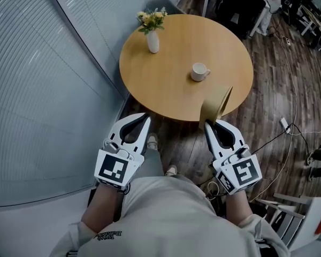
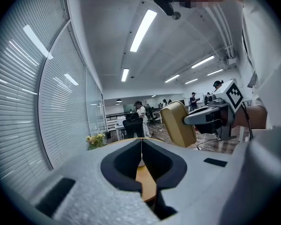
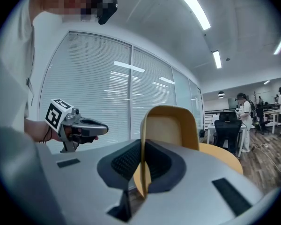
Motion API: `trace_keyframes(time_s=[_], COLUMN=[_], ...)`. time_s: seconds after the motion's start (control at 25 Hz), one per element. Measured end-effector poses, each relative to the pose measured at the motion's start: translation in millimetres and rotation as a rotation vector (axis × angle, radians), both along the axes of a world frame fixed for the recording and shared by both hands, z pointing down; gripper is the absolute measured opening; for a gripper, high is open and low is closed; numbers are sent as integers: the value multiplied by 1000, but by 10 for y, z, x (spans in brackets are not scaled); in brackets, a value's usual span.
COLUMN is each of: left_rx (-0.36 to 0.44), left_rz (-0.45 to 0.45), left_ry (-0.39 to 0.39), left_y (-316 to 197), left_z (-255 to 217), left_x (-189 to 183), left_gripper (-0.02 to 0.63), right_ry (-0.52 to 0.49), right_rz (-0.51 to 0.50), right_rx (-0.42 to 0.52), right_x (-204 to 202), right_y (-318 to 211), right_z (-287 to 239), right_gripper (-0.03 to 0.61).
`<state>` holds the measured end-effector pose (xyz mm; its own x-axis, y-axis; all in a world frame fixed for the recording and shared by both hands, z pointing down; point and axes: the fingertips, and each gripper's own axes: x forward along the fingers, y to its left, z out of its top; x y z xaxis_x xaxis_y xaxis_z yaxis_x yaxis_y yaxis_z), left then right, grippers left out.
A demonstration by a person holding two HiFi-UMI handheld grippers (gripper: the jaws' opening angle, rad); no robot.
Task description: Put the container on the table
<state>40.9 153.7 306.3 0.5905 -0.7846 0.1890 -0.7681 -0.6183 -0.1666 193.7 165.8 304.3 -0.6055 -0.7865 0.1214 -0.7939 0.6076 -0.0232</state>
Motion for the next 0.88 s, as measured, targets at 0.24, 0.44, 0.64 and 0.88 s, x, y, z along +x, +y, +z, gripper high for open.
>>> trace_keyframes(time_s=[0.24,0.44,0.64,0.88], left_rx=[-32,-18,28,-9], left_rz=[12,18,8,37], left_ry=[29,20,-30,25], left_y=[-169,-405,-609,-959], left_z=[49,122,69,53], left_x=[-12,-102,-196,-267], left_gripper=[21,21,21,21], right_ry=[-18,2,-15,4], right_rz=[15,11,0,9], right_rx=[-21,-33,-42,-55], right_x=[-7,-110,-263,-398], right_y=[-137,-337,-594,-957], right_z=[12,72,49,67], right_gripper=[38,38,38,38])
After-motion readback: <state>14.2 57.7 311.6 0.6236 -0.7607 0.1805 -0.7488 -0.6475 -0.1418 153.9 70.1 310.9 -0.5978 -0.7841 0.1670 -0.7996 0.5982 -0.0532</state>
